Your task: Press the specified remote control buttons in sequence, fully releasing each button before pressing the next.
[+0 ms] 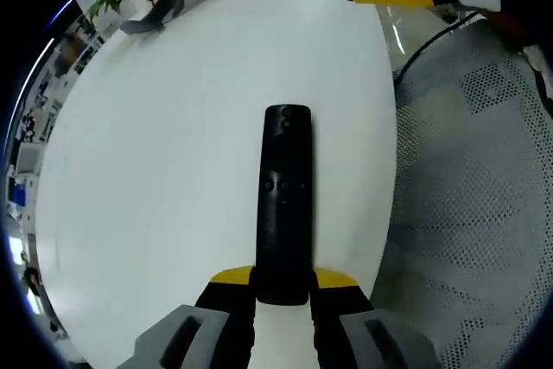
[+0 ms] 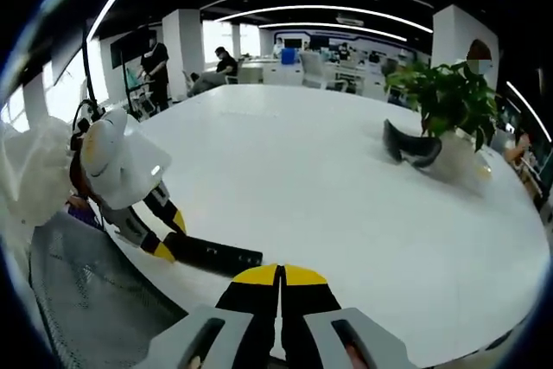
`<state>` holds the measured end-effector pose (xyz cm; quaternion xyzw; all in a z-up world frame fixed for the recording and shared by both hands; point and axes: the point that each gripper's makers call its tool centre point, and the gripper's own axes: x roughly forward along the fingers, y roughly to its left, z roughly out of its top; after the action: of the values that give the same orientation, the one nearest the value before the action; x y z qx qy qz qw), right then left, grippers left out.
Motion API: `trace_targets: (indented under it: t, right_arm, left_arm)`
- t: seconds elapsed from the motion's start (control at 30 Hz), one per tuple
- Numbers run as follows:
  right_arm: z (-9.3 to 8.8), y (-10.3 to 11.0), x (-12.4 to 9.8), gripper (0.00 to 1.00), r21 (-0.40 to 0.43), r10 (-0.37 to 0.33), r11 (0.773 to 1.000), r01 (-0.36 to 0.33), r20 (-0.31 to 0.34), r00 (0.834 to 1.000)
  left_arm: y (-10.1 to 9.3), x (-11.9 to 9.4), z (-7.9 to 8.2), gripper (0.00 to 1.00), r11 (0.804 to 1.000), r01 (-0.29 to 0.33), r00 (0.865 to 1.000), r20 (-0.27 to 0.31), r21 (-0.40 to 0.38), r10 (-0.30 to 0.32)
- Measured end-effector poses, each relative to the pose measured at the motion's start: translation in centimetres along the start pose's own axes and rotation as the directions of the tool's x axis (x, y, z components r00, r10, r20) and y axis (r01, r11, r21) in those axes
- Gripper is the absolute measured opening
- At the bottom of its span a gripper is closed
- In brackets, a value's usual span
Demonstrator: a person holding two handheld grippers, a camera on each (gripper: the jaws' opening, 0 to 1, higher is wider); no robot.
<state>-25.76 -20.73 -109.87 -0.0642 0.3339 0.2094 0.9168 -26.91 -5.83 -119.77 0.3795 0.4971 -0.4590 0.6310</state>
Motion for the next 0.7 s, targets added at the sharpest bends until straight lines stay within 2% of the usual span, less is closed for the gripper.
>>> trace_targets:
  t: [0.17, 0.43, 0.6, 0.7]
  right_arm:
    - [0.0, 0.0, 0.0, 0.0, 0.007, 0.0, 1.0, 0.0, 0.002, 1.0]
    - [-0.1, 0.1, 0.1, 0.0, 0.019, 0.016, 1.0, -0.016, -0.009, 1.0]
    - [0.2, 0.9, 0.4, 0.0, 0.081, 0.085, 0.993, -0.083, -0.022, 0.996]
    - [0.1, 1.7, 1.2, 0.0, 0.064, 0.12, 0.991, -0.116, -0.075, 0.99]
  left_arm:
    - [-0.8, -0.2, -0.2, 0.23, 1.0, 0.006, 0.999, 0.037, -0.011, -0.006]
    - [-1.5, -0.2, -0.2, 0.23, 1.0, 0.002, 0.998, 0.056, -0.024, 0.0]
    - [-1.7, -0.3, -0.2, 0.23, 0.999, -0.004, 0.996, 0.086, -0.037, 0.007]
    - [-1.6, -0.3, -0.2, 0.23, 0.999, -0.001, 0.992, 0.123, -0.05, 0.007]
